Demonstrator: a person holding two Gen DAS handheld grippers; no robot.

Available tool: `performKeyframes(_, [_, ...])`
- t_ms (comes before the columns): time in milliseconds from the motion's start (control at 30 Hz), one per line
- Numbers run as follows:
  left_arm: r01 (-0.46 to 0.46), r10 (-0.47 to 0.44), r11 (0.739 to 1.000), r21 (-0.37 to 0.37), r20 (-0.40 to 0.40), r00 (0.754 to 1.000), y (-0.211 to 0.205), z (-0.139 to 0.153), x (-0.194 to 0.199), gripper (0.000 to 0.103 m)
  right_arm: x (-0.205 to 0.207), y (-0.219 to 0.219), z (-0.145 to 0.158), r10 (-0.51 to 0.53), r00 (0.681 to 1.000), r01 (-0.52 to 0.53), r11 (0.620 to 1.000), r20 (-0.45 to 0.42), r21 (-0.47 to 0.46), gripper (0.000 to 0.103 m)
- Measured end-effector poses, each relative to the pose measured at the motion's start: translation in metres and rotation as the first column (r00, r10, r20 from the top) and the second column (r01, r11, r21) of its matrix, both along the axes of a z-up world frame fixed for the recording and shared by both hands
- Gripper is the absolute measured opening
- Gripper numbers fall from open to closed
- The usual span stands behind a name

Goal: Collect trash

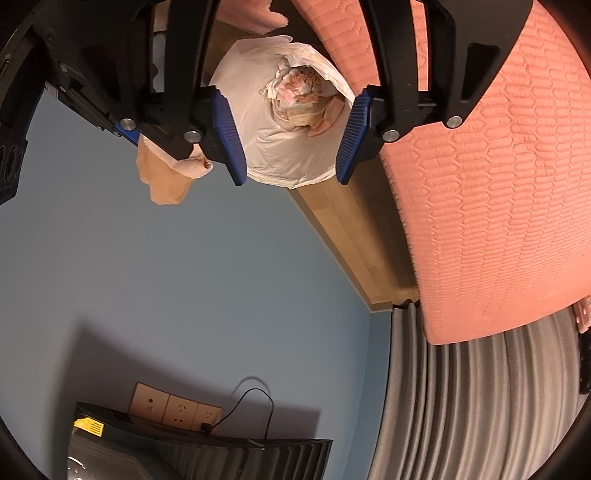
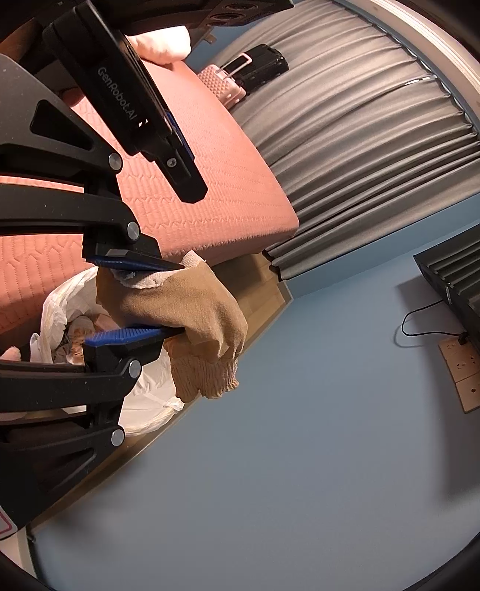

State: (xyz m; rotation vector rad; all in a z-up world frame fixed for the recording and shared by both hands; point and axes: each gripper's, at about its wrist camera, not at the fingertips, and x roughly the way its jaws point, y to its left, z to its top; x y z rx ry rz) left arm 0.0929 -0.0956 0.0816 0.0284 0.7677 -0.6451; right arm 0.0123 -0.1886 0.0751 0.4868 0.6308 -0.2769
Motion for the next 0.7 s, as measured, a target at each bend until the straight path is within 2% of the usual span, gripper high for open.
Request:
performKeyframes(100, [-0.013,0.013,1.0,0.003,-0.001,1.0,0.003,-0.001,0.003,0.05,0.004,0.003,-0.001,0.004,1.0,-0.004,1.0,-0.005,-0.006,0.033])
performKeyframes(167, [-0.025,0.025,1.0,0.003,-0.004,1.0,0.005,-0.001,0.007,0.054,0.006,0.006,-0.001,0.008,1.0,-0.008,1.0,-0.006,-0.008,0.034])
performKeyframes(300, [-0.046,0.046,0.999,0.006,-0.008,0.999,0.012,-0.003,0.011,0.055,0.01,0.009,-0.001,0.021,1.0,-0.021,1.0,-0.01,-0.022,0.038])
performKeyframes(700, [-0.091,0.091,0.996,0.002,-0.015,0.996,0.033,-0.004,0.016,0.059,0.015,0.019,-0.002,0.034,0.999,-0.036,0.998,-0.042,-0.044,0.042])
